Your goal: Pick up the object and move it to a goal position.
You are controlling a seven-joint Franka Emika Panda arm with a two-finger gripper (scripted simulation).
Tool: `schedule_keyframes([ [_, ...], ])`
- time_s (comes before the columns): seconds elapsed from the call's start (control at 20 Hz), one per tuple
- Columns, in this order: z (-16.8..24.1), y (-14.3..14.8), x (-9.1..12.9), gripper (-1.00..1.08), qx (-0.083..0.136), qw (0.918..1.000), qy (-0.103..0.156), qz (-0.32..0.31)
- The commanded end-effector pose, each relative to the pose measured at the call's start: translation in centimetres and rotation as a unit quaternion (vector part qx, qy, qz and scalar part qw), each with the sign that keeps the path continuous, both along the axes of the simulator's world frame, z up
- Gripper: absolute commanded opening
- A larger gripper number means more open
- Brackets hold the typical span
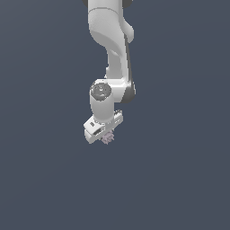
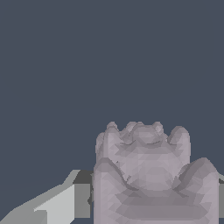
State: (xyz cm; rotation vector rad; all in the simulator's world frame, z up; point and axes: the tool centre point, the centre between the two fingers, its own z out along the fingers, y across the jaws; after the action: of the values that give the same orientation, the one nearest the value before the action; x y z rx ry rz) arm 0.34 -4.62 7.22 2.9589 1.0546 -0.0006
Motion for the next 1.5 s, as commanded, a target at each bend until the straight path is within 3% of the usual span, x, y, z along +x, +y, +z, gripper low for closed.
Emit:
schedule_keyframes([
  [0.0, 1.2, 0.9, 0.3, -1.00, 0.000, 1.0000, -0.001, 0.000],
  [1.45, 23.7, 17.7, 7.2, -1.00, 0.000, 1.0000, 0.000, 0.000],
])
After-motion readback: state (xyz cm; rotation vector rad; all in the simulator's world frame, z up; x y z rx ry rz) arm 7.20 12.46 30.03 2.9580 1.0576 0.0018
